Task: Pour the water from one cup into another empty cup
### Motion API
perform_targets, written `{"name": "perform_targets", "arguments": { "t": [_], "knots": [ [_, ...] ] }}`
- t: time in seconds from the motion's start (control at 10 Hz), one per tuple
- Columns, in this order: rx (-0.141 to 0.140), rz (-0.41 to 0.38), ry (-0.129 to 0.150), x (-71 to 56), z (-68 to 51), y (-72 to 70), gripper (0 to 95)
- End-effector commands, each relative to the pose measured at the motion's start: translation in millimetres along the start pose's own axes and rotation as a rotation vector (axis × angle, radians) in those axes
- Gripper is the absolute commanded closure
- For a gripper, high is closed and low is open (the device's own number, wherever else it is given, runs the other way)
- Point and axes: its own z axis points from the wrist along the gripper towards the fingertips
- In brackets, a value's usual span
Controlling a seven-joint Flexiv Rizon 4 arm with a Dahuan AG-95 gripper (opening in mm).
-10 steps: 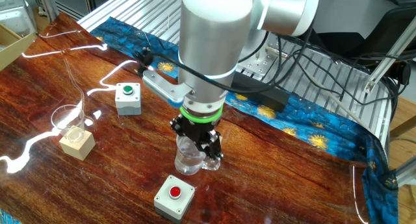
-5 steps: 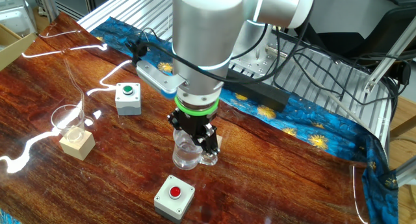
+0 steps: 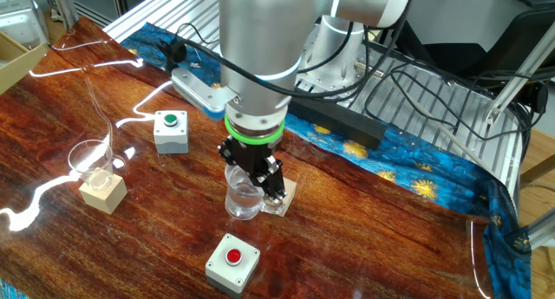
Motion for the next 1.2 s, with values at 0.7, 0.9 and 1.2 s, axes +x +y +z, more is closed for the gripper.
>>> {"name": "perform_targets", "arguments": {
  "t": [0.7,0.9,1.2],
  "knots": [
    [-0.012,0.017,0.008,-14.9,-22.1,-33.1,95.0],
    [-0.024,0.043,0.012,-17.0,-25.8,-42.3,95.0],
    [-0.041,0.084,0.016,-21.4,-30.4,-55.7,95.0]
  ]
}}
